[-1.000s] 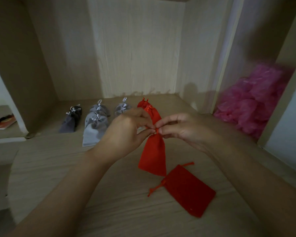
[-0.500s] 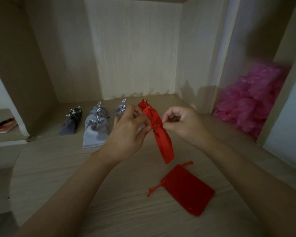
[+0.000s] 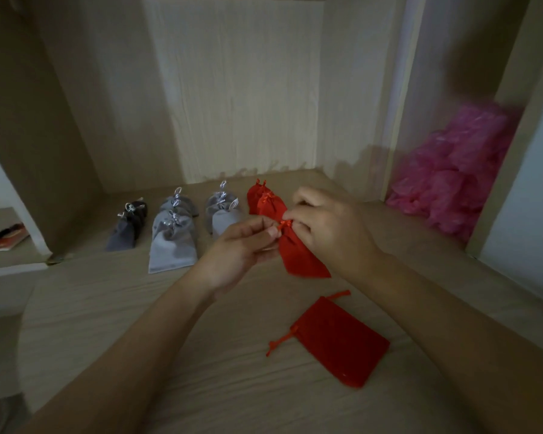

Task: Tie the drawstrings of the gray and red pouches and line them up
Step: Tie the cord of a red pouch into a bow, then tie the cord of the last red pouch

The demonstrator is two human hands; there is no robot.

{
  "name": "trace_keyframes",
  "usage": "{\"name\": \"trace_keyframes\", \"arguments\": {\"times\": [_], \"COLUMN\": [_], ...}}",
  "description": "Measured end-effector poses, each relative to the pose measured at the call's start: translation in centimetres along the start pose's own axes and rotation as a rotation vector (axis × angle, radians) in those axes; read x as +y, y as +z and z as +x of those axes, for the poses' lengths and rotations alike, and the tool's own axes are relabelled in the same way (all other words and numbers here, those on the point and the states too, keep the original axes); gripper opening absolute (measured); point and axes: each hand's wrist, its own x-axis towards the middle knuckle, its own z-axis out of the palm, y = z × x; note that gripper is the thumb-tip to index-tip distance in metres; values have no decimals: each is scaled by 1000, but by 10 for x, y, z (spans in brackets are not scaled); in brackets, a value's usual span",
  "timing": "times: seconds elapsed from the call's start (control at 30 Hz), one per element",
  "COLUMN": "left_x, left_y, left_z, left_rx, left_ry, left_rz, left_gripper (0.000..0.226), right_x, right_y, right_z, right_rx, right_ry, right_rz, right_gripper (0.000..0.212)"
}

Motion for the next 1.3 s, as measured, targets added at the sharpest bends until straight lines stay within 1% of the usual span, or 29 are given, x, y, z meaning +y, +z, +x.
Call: {"name": "trace_keyframes", "arguments": {"times": [0.1, 0.2, 0.27, 0.33, 0.4, 0.43, 0.53, 0.6, 0.63, 0.7, 0.83, 0.97, 1.0, 1.07, 1.13, 1.17, 1.2, 1.23, 1.3], "left_x": [-1, -2, -2, -4, -6, -7, -6, -5, -7, -11, -17, -24, -25, -21, -12, -6, -1, 5, 11], "left_y": [8, 9, 10, 8, 3, 0, -5, -7, -10, -16, -18, -19, -19, -17, -15, -12, -8, -4, 10], "left_z": [1, 0, 0, 2, 9, 13, 28, 43, 54, 76, 104, 108, 107, 101, 92, 86, 77, 67, 40], "left_rx": [78, 167, 200, 253, 333, 374, 436, 450, 469, 526, 604, 589, 590, 592, 588, 567, 512, 419, 192], "left_ry": [-18, -5, 8, 0, -17, -34, -98, -141, -156, -181, -228, -264, -244, -151, -66, -60, -81, -122, -193], "left_rz": [12, 156, 270, 326, 366, 366, 277, 223, 232, 302, 564, 709, 778, 922, 1043, 1080, 1112, 1145, 1180], "left_gripper": [4, 9, 14, 18, 20, 20, 18, 18, 19, 22, 24, 23, 18, 7, 7, 11, 18, 27, 38], "right_x": [6, 12, 13, 12, 19, 26, 46, 51, 52, 53, 53, 56, 57, 57, 55, 55, 55, 54, 54], "right_y": [2, 5, 9, 10, 16, 17, 30, 39, 42, 45, 46, 46, 46, 46, 45, 44, 44, 43, 41], "right_z": [-4, -7, -9, -13, -20, -23, -38, -47, -50, -51, -51, -52, -52, -52, -51, -51, -51, -51, -50], "right_rx": [-77, -175, -209, -185, -208, -260, -385, -462, -495, -523, -493, -496, -493, -492, -492, -497, -504, -508, -517], "right_ry": [77, 185, 207, 196, 169, 205, 336, 361, 376, 389, 382, 380, 384, 390, 394, 396, 398, 400, 405], "right_rz": [12, 79, 120, 98, 37, 16, -59, -76, -76, -83, -79, -52, -40, -32, -26, -27, -24, -21, -19], "right_gripper": [21, 20, 15, 23, 33, 34, 24, 23, 24, 25, 27, 29, 29, 28, 28, 28, 29, 29, 30]}}
